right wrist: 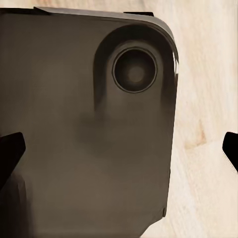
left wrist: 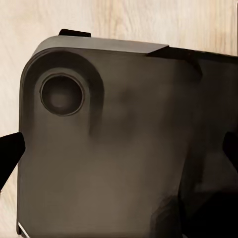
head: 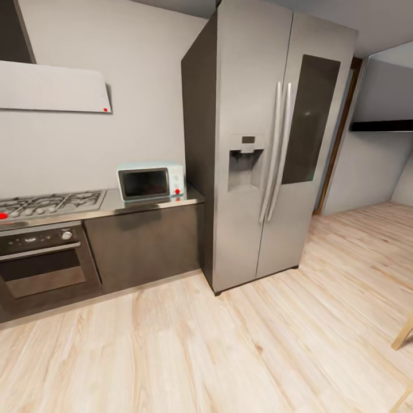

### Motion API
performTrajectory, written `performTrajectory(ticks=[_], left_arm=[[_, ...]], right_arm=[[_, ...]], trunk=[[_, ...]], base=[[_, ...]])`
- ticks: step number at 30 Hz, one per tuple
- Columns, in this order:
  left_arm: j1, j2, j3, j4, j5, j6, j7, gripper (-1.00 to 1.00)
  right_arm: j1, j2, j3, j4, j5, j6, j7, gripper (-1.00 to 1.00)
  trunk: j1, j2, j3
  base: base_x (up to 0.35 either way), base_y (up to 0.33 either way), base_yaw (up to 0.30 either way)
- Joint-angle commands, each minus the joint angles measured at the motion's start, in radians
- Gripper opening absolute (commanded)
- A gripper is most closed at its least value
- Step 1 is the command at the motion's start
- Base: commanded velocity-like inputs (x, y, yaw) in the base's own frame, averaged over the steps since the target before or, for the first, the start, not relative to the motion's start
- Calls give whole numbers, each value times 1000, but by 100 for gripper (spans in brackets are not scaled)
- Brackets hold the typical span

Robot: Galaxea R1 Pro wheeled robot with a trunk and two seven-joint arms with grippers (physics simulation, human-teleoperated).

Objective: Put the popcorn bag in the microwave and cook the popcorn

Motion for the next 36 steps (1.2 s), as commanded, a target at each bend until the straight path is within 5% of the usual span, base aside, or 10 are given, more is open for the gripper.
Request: performTrajectory(ticks=[1, 36], left_arm=[[0, 0, 2, -1, 8, -2, 0, 100], [0, 1, 2, 1, 8, -2, 0, 100]], right_arm=[[0, 0, 0, 0, 1, -3, 0, 100], [0, 3, 0, 0, 1, -3, 0, 100]], trunk=[[0, 0, -1], [0, 0, -1]], base=[[238, 0, 0], [216, 0, 0]])
